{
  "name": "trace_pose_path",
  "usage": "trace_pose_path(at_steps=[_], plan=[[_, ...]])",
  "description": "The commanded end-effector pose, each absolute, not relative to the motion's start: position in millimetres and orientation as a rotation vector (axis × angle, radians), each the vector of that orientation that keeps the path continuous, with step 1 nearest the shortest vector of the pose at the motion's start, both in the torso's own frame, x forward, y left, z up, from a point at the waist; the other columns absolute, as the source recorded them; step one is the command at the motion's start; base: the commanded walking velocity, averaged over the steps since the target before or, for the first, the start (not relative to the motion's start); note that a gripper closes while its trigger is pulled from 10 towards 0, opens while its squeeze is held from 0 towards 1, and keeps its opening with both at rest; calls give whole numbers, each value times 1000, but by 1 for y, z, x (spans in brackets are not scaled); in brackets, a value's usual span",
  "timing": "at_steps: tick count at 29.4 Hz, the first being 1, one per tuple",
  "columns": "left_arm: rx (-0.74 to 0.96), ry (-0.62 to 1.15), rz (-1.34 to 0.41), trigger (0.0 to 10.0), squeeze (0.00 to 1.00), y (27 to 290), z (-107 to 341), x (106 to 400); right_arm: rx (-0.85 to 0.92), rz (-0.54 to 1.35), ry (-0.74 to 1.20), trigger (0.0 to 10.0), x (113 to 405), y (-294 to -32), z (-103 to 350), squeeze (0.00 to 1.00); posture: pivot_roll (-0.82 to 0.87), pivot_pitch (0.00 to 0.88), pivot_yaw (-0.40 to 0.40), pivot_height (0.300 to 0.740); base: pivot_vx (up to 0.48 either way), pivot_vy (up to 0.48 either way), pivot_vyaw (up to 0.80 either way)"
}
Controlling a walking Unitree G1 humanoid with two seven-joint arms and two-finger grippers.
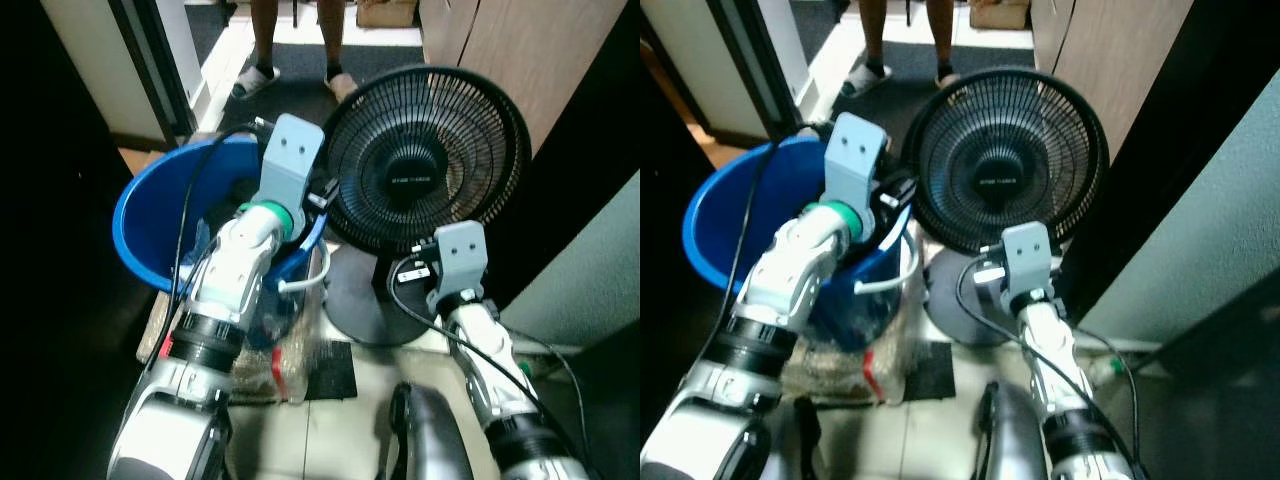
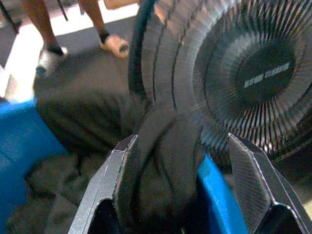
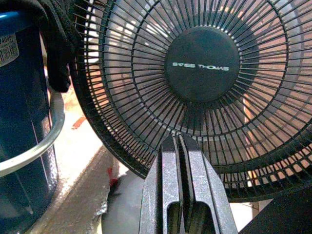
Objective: Clothes washing
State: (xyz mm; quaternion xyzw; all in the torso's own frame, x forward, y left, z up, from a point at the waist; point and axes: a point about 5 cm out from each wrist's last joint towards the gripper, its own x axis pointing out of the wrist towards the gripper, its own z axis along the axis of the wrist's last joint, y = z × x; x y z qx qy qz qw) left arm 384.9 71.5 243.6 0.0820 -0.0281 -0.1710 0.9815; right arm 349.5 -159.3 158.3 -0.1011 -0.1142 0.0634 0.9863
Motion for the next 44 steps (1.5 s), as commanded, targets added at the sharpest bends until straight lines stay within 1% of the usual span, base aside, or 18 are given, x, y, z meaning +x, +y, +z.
trace_pose_path(at_steps=[1, 2, 4, 11, 12, 13, 14, 15, 23, 38, 39, 40, 41, 42, 43, 44], plan=[[159, -38, -339, 10000, 0, 71, 238, 387, -204, 139, -217, 10000, 349, -156, 154, 0, 59, 175, 81, 460, 0, 0, 0], [159, -38, -339, 10000, 0, 71, 238, 387, -204, 139, -217, 10000, 349, -156, 154, 0, 59, 175, 81, 460, 0, 0, 0], [163, -23, -355, 10000, 0, 61, 231, 388, -205, 141, -217, 10000, 348, -156, 153, 0, 59, 175, 81, 460, 0, 0, 0], [178, -8, -346, 10000, 0, 58, 225, 390, -207, 139, -217, 10000, 347, -158, 153, 0, 42, 170, 83, 460, 0, 0, 0], [182, -6, -335, 9059, 0, 58, 224, 392, -208, 137, -217, 10000, 347, -158, 152, 0, 39, 169, 85, 460, 0, 0, 0], [184, -6, -323, 3961, 0, 58, 223, 393, -209, 134, -217, 10000, 346, -159, 152, 0, 37, 169, 86, 460, 0, 0, 0], [184, -6, -323, 3961, 0, 58, 223, 393, -209, 134, -217, 10000, 346, -159, 152, 0, 37, 169, 86, 460, 0, 0, 0], [184, -12, -318, 0, 0, 59, 224, 394, -209, 132, -217, 10000, 346, -159, 152, 0, 37, 169, 86, 460, 0, 0, 0], [188, -71, -323, 0, 0, 58, 227, 394, -208, 134, -217, 10000, 346, -159, 152, 0, 45, 174, 83, 460, 0, 0, 0], [231, -79, -349, 0, 0, 56, 220, 391, -206, 133, -218, 10000, 345, -159, 152, 0, 39, 182, 86, 460, 0, 0, 0], [249, -125, -391, 0, 0, 51, 227, 388, -206, 132, -219, 10000, 345, -159, 152, 0, 37, 183, 86, 460, 0, 0, 0], [249, -125, -391, 0, 0, 51, 227, 388, -206, 132, -219, 10000, 345, -159, 152, 0, 37, 183, 86, 460, 0, 0, 0], [258, -184, -437, 0, 0, 46, 235, 384, -205, 131, -220, 10000, 345, -159, 152, 0, 39, 183, 86, 460, 0, 0, 0], [258, -184, -437, 0, 0, 46, 235, 384, -205, 131, -220, 10000, 345, -159, 152, 0, 39, 183, 86, 460, 0, 0, 0], [249, -244, -489, 10000, 0, 40, 248, 377, -204, 131, -220, 10000, 345, -159, 152, 0, 40, 183, 87, 460, 0, 0, 0], [249, -244, -489, 10000, 0, 40, 248, 377, -204, 131, -220, 10000, 345, -159, 152, 0, 40, 183, 87, 460, 0, 0, 0]])
